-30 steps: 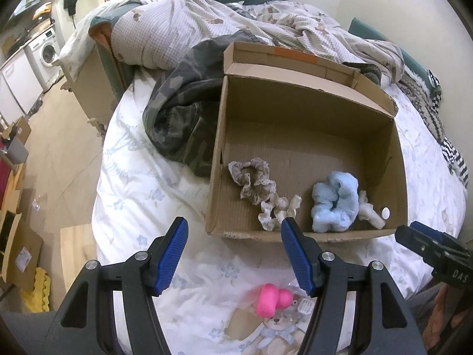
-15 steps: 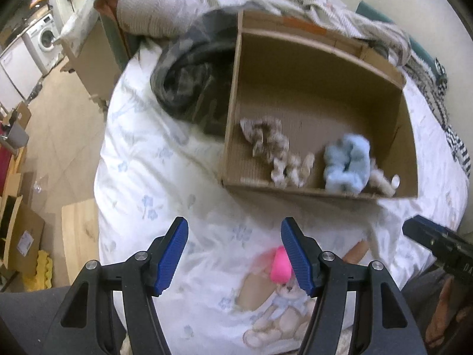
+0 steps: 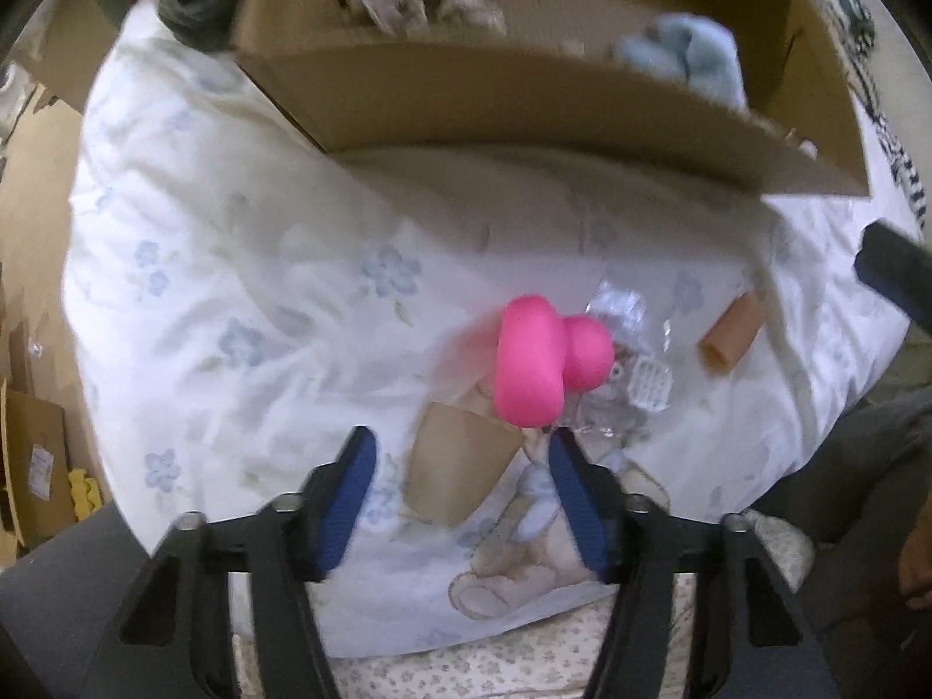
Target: Organize soft objects
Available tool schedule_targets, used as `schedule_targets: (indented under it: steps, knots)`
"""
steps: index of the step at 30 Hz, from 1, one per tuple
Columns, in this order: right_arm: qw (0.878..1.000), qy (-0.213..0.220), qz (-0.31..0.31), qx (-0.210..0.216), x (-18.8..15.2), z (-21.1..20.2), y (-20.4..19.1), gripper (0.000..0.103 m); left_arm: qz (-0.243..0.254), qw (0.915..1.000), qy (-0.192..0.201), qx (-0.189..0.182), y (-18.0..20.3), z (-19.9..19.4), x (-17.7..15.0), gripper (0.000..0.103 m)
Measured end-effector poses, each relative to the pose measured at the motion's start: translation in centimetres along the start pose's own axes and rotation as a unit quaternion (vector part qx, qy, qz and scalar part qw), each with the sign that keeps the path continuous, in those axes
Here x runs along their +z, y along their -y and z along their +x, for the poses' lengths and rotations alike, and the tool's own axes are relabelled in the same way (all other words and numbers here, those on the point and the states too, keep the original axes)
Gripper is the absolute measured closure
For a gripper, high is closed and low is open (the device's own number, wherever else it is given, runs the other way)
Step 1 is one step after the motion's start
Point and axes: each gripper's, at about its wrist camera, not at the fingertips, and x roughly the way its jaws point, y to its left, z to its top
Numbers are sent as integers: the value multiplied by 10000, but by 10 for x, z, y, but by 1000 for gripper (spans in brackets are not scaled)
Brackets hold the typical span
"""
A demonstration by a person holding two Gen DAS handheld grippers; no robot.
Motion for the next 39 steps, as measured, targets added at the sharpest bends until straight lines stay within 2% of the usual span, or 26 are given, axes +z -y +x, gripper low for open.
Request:
schedule_targets:
  steps: [1, 3, 4, 6, 7, 9, 12, 16, 18, 19, 20, 22, 25, 28, 30, 31, 32, 34, 39]
  knots:
    - [10000, -12, 20, -6, 0, 1, 1, 21, 20, 9999, -116, -13, 1, 7, 1, 68]
    - [10000, -27, 53, -26, 0, 2, 3, 21, 41, 9999, -143, 47, 3, 11, 1, 72]
    - [10000, -35, 62, -35, 1, 3, 3, 21, 63, 9999, -129, 42, 4, 11, 1, 79]
    - [9999, -58, 60, -56, 0, 4, 3, 21, 79, 9999, -75, -43, 5, 5, 2, 86]
    - [9999, -69, 58, -73, 0, 4, 4, 21, 47, 9999, -33, -114, 6, 1, 1, 95]
    - [9998, -142, 87, -80, 0, 7, 5, 21, -1, 9998, 105, -189, 4, -10, 1, 95]
    - [9991, -361, 205, -21, -1, 15, 11, 21, -123, 9982, 570, -103, 0, -37, -1, 95]
    - [9950, -865, 469, 148, -6, 34, 21, 21, -487, 9926, 1112, -91, -14, -64, 2, 95]
    - [9905, -1162, 661, 306, -10, 46, 27, 29, -641, 9905, 1220, -34, -23, -69, 9, 95]
    - [9882, -1304, 728, 340, -12, 52, 28, 43, -755, 9892, 1255, -43, -26, -70, 10, 95]
    - [9866, -1408, 757, 329, -13, 57, 29, 51, -818, 9885, 1270, -57, -31, -71, 9, 95]
    - [9845, -1558, 772, 212, -15, 66, 30, 52, -884, 9877, 1289, -73, -38, -73, 10, 95]
    - [9838, -1638, 726, 36, -16, 77, 29, 52, -879, 9880, 1266, -125, -37, -74, 13, 95]
    - [9842, -1644, 646, -87, -14, 85, 26, 59, -827, 9885, 1254, -148, -29, -70, 15, 95]
    - [9856, -1598, 523, -177, -14, 87, 22, 69, -794, 9888, 1254, -155, -27, -70, 14, 95]
    - [9866, -1558, 423, -231, -13, 87, 20, 75, -786, 9889, 1252, -156, -26, -70, 15, 95]
    - [9874, -1525, 349, -250, -11, 85, 17, 86, -777, 9890, 1250, -157, -25, -69, 14, 95]
    - [9892, -1426, 230, -257, -8, 82, 13, 96, -765, 9891, 1245, -166, -25, -69, 14, 95]
    - [9942, -1067, 126, 4, -1, 65, 5, 96, -765, 9888, 1270, -156, -24, -70, 14, 95]
